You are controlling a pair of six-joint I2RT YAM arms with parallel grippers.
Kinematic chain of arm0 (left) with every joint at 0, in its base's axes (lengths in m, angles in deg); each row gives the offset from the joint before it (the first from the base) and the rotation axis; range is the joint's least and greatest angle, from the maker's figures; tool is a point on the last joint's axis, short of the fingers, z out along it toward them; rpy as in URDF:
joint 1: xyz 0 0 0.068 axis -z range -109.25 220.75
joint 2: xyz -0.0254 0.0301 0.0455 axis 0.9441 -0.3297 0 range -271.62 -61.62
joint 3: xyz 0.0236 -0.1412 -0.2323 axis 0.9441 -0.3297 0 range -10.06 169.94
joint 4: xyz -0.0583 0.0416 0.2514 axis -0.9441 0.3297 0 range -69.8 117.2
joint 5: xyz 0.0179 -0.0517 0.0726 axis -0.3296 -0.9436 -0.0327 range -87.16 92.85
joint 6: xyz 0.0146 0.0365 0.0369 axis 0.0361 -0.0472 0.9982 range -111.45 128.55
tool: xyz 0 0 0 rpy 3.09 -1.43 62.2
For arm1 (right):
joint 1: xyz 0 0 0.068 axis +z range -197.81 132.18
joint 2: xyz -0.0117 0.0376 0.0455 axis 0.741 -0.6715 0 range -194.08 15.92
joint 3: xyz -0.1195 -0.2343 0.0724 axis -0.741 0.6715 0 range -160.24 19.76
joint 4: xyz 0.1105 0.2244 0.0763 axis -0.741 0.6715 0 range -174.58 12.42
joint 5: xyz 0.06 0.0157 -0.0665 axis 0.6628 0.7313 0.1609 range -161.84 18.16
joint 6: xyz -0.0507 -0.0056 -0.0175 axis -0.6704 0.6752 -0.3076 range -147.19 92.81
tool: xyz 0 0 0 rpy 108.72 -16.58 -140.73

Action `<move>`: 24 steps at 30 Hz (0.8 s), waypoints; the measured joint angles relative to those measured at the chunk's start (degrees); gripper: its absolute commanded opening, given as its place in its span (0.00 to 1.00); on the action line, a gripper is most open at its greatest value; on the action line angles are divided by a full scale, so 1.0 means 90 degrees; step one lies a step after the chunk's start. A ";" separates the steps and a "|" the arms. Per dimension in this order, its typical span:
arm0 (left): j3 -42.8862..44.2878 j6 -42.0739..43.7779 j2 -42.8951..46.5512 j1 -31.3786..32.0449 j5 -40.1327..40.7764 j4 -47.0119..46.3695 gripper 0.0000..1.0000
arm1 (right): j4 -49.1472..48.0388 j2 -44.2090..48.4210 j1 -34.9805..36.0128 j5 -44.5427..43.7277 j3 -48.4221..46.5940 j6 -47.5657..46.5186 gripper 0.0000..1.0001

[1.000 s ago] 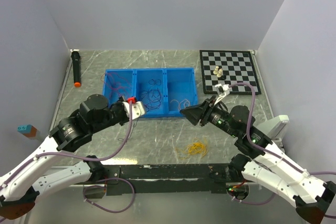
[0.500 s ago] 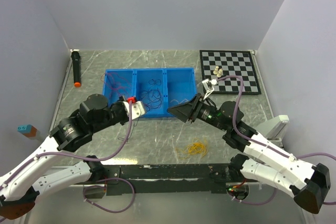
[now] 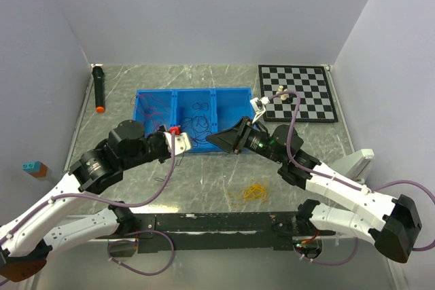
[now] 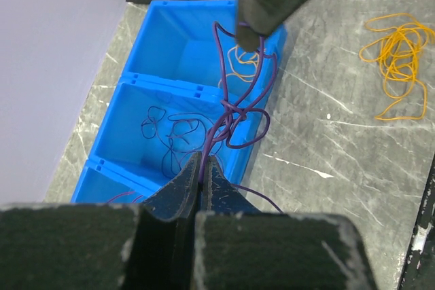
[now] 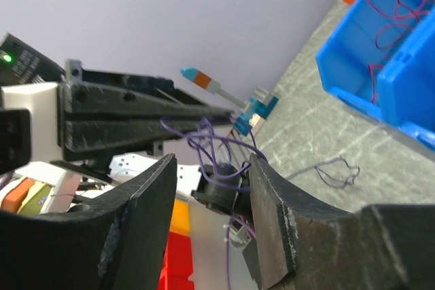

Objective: Untangle the cables

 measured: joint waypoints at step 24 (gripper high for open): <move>0.0002 0.0017 0.0002 0.0032 -0.0136 -0.0085 0.01 | 0.0097 0.0029 0.0080 -0.0289 -0.0112 -0.0080 0.00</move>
